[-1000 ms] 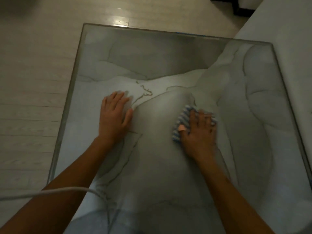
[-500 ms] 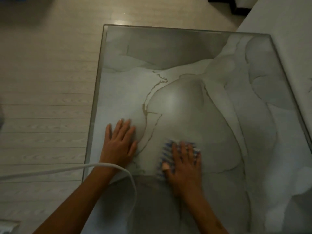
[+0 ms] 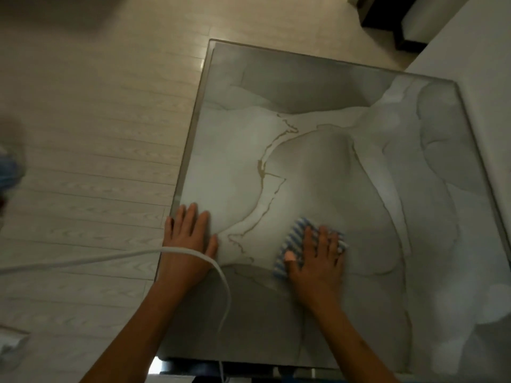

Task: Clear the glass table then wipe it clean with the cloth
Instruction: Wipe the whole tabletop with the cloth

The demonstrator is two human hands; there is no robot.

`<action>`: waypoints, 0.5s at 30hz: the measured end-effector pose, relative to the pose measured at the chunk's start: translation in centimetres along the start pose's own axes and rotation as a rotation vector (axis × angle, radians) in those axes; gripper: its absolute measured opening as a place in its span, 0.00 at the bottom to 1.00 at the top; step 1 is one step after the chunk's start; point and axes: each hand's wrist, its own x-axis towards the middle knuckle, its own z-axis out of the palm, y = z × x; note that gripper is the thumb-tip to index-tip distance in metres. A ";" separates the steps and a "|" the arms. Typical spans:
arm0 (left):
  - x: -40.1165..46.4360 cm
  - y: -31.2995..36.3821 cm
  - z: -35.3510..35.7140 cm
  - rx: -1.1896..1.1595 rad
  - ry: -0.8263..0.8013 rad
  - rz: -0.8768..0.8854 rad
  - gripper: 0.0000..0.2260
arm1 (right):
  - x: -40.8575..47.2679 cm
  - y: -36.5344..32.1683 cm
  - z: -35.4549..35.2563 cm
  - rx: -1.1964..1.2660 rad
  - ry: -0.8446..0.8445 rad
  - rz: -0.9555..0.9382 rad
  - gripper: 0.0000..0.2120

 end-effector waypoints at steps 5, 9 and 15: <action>-1.1 -0.3 -0.3 -0.040 0.114 0.050 0.22 | 2.4 -5.6 1.3 0.003 -0.020 -0.262 0.34; -4.1 -0.6 -1.2 -0.056 0.057 0.045 0.22 | 6.9 -9.2 0.8 0.023 -0.077 -0.316 0.35; -7.3 -0.1 -1.6 -0.159 0.061 -0.100 0.18 | 6.0 -14.4 1.6 0.004 -0.132 -0.456 0.34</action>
